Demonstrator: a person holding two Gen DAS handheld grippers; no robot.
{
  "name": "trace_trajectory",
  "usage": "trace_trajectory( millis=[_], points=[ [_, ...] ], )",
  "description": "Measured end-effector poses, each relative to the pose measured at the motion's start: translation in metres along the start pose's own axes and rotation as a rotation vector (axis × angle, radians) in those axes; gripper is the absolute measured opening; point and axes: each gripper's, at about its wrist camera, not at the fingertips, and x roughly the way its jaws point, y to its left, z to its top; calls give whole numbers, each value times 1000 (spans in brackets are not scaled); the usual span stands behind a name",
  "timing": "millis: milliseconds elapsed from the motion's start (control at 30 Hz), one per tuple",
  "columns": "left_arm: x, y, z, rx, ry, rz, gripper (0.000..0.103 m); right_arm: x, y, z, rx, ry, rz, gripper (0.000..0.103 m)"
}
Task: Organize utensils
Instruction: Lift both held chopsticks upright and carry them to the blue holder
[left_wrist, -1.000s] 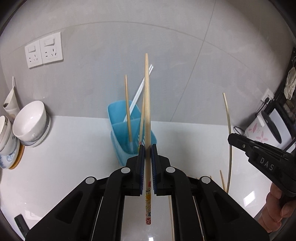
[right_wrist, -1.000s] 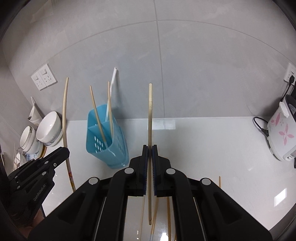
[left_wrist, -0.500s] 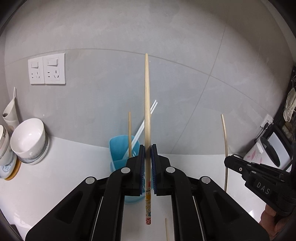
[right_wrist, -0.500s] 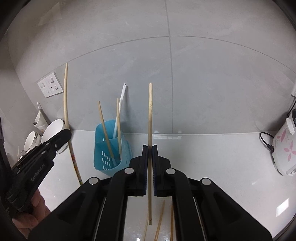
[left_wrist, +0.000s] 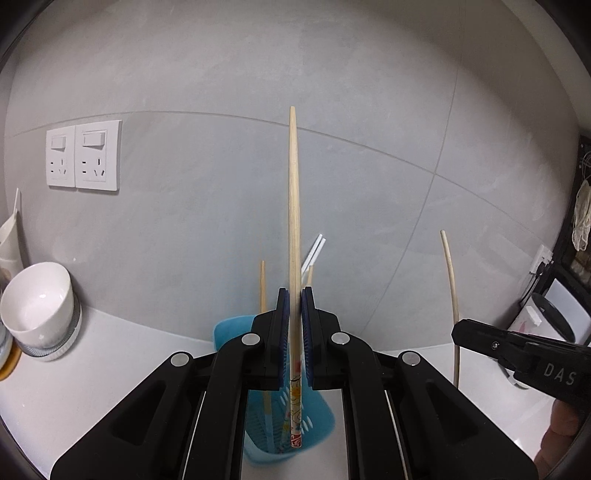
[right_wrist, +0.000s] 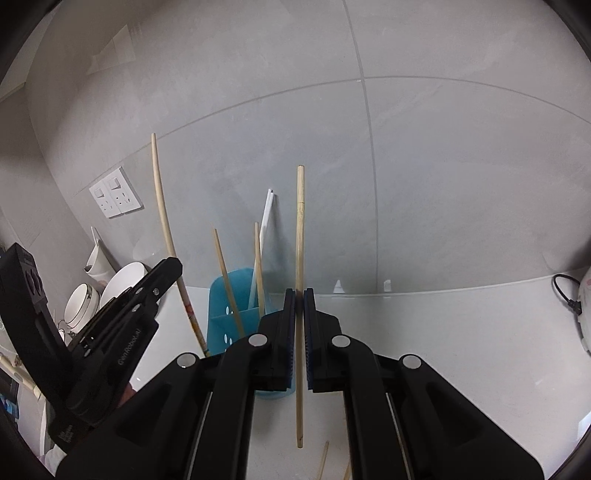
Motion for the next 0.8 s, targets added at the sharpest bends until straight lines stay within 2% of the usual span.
trace_trajectory(
  millis=[267,667,800],
  points=[
    [24,1,-21,34,-1,7,6,21,-3,-5,13,33,8,4],
    [57,-4,-52,83,128,32,6,35,-2,-11,9,67,2,4],
    [63,-5,-55,94,184,14,7,39,-1,-13,0,95,2,4]
  ],
)
